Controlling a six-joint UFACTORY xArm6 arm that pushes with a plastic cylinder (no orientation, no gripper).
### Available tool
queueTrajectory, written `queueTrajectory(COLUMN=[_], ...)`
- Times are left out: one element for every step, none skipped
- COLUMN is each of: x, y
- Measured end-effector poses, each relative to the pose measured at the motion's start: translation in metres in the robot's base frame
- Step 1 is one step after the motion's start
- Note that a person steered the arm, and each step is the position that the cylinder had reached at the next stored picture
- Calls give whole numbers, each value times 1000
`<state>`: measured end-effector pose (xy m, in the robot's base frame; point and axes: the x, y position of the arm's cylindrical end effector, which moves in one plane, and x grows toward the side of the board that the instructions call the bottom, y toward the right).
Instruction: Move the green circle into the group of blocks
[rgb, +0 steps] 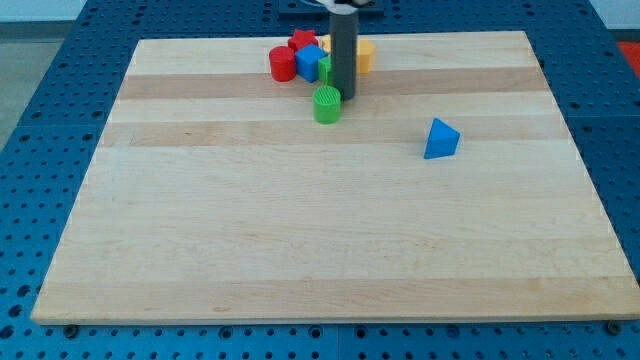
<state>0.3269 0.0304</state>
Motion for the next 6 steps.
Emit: queueTrajectory(x=[44,60,44,7,-16,-15], y=[19,-7,-32,-32,-33,-34])
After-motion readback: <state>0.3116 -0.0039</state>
